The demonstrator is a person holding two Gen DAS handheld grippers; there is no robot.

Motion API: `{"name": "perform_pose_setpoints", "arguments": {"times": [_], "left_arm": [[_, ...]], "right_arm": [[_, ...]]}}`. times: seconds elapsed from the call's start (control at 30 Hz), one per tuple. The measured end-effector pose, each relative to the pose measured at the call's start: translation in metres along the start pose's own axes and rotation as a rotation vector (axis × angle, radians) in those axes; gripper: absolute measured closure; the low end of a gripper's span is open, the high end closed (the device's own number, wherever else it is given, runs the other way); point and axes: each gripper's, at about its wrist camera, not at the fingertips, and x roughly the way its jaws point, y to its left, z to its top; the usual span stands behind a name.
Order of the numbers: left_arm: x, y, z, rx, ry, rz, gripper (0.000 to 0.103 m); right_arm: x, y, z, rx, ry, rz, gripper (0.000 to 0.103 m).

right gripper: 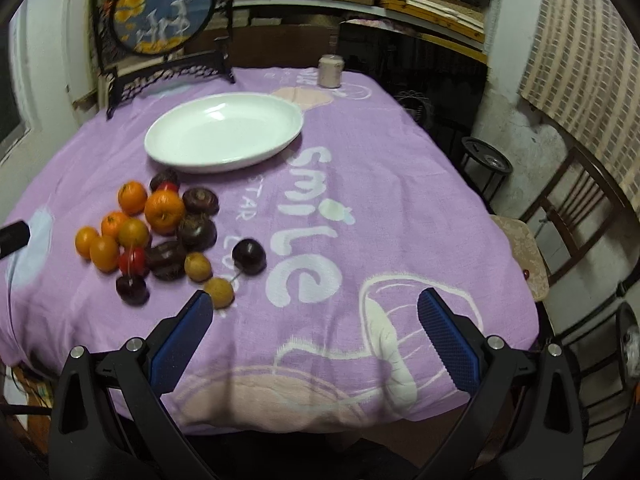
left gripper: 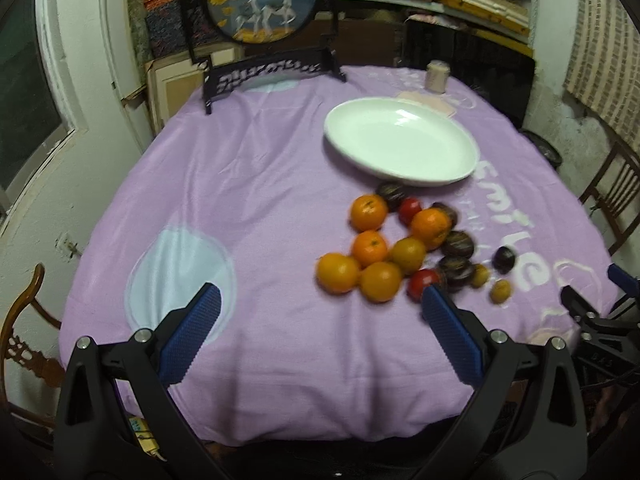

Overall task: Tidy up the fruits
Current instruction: 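Grasp a small yellow fruit with the right tool while the left tool grasps an orange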

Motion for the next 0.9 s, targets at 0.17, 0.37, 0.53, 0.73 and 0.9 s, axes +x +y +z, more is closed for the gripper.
{"name": "perform_pose_setpoints", "arguments": {"times": [0.17,0.37,0.53,0.73,0.9], "left_arm": [[0.016,0.007,-0.014,0.008,0.040,-0.006,0.002],[0.038,0.015,-0.017,-0.010,0.089,-0.004,0.002],[0.049,0.021,-0.016,-0.021,0.100,-0.004,0.002],[0.066,0.028,-0.010,-0.022,0.112,-0.027,0.002],[0.091,0.016,-0.008,0.017,0.150,-0.047,0.002]], "right_arm": [[0.012,0.014,-0.004,-0.040,-0.001,0.219,0.020],[0.051,0.035,-0.002,-0.075,0.080,0.293,0.055],[0.069,0.031,0.000,-0.031,0.106,0.383,0.077],[0.053,0.017,-0.001,-0.004,0.083,0.347,0.077],[0.053,0.012,-0.005,0.011,0.098,0.360,0.077]]}}
